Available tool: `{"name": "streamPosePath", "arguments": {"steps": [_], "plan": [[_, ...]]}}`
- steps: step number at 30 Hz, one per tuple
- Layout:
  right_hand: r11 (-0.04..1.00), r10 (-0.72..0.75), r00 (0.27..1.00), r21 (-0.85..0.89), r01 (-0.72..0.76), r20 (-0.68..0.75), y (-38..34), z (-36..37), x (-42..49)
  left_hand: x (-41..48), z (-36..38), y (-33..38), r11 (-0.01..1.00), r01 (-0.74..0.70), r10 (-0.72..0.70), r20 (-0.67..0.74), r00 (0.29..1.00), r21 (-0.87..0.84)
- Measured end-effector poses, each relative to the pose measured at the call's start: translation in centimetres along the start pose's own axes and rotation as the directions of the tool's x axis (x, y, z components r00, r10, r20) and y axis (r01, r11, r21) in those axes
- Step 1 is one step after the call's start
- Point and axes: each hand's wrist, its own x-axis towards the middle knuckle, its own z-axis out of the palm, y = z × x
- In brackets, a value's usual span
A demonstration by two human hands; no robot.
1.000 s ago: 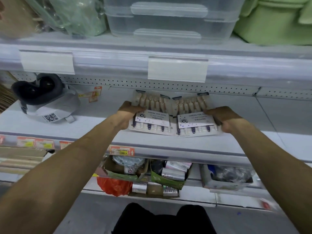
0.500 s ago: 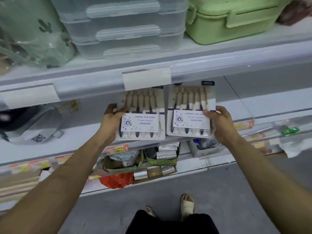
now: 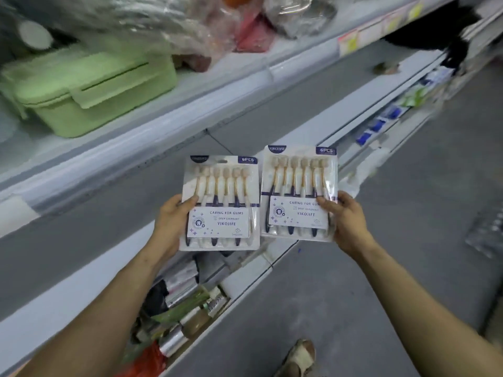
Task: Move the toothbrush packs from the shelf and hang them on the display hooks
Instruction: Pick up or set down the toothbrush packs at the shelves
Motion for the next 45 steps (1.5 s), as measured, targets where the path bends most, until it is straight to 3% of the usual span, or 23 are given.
{"name": "streamPosePath", "arguments": {"steps": [10,23,32,36,45], "plan": [[0.989,-0.135,0.955,0.021,0.146,-0.263,-10.0,-20.4,1.6,4.0,26.1,4.0,0.997,-0.067,0.050,0.303,0.952,0.047],[0.955,-0.158,0.780,0.107,0.276,-0.606,-15.2,-40.2,5.5,10.4,57.5,3.2,0.982,-0.163,0.060,0.653,0.755,0.098],[0.927,-0.150,0.622,0.108,0.358,-0.769,-23.0,-48.9,14.2,18.5,78.6,4.8,0.988,-0.130,0.009,0.794,0.607,0.088],[0.912,-0.168,0.586,0.102,0.398,-0.792,-26.8,-52.0,18.1,21.5,86.1,6.4,0.989,-0.126,0.007,0.828,0.561,0.077],[0.905,-0.177,0.550,0.085,0.417,-0.816,-32.8,-62.5,31.1,27.7,104.5,8.4,0.985,-0.165,0.043,0.838,0.544,0.057]]}}
